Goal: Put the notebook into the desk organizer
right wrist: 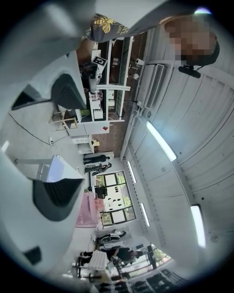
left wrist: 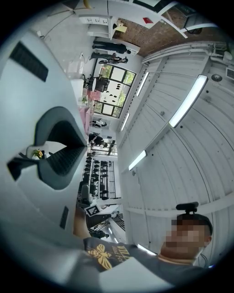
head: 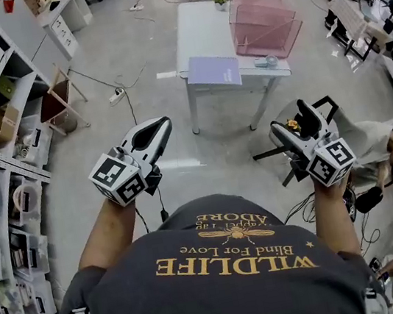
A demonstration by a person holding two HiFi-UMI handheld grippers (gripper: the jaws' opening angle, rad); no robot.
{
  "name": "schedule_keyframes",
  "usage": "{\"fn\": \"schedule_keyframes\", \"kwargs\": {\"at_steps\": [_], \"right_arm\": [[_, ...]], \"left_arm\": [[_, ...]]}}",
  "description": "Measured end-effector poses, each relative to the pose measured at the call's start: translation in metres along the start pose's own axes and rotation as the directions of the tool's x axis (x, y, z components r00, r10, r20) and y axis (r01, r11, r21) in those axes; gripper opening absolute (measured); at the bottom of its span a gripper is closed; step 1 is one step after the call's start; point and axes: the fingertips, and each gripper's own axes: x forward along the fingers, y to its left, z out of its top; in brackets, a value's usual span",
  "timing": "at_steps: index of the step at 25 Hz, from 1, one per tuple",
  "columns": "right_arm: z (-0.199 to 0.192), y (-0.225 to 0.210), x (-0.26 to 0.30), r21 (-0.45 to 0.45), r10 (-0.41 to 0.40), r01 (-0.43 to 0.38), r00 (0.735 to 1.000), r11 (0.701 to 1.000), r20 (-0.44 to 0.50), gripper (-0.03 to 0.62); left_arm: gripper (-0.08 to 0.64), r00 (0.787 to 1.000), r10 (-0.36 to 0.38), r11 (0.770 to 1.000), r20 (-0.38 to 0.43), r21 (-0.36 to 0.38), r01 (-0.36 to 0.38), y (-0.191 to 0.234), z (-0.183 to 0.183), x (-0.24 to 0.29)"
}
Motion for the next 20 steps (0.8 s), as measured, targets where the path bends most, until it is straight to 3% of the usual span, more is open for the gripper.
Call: {"fn": "schedule_keyframes", "kwargs": {"at_steps": [12, 16, 20], "right_arm": [[-0.003, -0.077, -0.028, 0.055, 0.056, -0.056, 0.998, 0.997, -0.006, 0.456], [-0.013, -0.092, 0.002, 0.100, 0.071, -0.068, 0.997, 0.993, -0.025, 0.456], [-0.023, -0.105, 0.052, 0.133, 0.064, -0.057, 0.997, 0.989, -0.050, 0.456]], "left_arm": [[0.002, 0.997, 0.072, 0.997, -0.004, -0.002, -0.072, -0.029, -0.002, 0.062], [0.002, 0.997, 0.078, 0.997, -0.023, 0.003, -0.078, -0.009, -0.007, 0.071], [0.002, 0.998, 0.067, 0.998, -0.017, -0.015, -0.068, 0.042, -0.014, 0.085]]}}
